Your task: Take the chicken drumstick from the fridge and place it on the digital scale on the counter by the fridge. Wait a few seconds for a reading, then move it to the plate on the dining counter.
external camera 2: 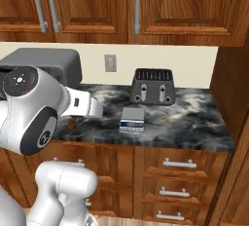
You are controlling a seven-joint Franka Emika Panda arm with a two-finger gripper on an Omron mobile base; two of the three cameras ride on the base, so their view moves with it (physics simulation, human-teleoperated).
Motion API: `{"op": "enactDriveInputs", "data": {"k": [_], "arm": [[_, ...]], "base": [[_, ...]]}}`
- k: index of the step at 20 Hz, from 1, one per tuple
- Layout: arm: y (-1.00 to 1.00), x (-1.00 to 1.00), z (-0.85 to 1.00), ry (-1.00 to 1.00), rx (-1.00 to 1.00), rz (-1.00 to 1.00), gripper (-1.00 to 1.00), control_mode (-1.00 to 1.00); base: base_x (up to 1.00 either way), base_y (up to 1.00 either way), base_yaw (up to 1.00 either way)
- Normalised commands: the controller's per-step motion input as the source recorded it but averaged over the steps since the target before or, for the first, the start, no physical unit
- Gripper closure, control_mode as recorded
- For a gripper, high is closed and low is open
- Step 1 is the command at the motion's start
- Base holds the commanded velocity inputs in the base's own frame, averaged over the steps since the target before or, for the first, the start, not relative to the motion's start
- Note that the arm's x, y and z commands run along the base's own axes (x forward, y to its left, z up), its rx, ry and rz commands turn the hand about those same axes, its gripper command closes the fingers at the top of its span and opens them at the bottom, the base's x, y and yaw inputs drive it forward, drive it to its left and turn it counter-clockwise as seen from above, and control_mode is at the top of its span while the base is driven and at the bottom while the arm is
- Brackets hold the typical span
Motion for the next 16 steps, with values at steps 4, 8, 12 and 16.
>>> {"op": "enactDriveInputs", "data": {"k": [4,8,12,16], "arm": [[0.00,0.00,0.00,0.00,0.00,0.00,1.00,1.00],[0.00,0.00,0.00,0.00,0.00,0.00,1.00,1.00],[0.00,0.00,0.00,0.00,0.00,0.00,1.00,1.00],[0.00,0.00,0.00,0.00,0.00,0.00,1.00,1.00]], "base": [[0.05,-0.60,0.11],[0.09,-0.06,0.01],[0.53,0.08,0.00],[1.00,-0.16,0.16]]}}
